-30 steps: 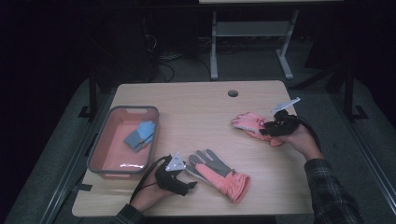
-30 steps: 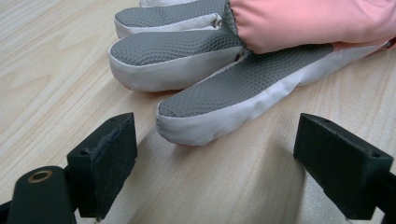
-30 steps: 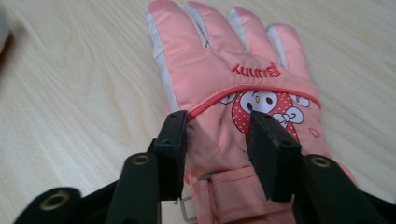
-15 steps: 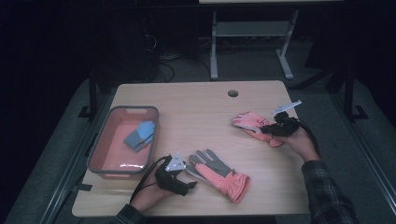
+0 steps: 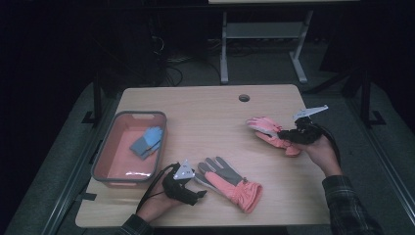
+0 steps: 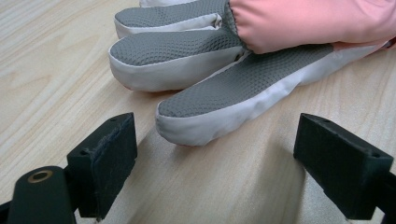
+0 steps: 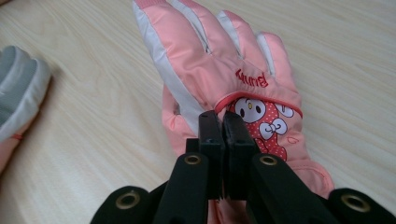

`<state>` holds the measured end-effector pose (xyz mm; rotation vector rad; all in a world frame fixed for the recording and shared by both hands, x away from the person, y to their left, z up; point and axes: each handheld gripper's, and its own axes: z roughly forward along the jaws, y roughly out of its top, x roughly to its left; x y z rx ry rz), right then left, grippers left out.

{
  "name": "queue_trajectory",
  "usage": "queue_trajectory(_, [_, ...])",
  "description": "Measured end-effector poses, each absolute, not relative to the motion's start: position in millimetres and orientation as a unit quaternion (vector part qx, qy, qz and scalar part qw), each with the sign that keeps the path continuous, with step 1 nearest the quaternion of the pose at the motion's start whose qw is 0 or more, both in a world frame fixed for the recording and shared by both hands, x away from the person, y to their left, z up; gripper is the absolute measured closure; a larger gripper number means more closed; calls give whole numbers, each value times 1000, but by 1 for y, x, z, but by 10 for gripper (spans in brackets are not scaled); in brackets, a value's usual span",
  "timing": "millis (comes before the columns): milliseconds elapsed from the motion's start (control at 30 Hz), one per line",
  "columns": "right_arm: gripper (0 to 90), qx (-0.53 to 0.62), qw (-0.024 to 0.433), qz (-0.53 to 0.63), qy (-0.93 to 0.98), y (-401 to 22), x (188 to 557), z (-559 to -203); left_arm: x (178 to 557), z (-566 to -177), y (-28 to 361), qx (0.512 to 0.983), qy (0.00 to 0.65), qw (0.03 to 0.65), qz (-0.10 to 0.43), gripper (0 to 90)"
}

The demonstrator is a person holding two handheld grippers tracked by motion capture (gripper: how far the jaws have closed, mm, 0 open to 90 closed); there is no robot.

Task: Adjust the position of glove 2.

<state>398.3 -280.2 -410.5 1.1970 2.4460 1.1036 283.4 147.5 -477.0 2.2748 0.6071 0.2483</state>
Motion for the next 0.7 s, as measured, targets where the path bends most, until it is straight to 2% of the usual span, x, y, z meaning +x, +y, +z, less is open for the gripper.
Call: queue_trajectory(700, [879, 357, 104, 400, 838, -238, 341, -378, 284, -477, 147, 888, 238, 380, 99, 125])
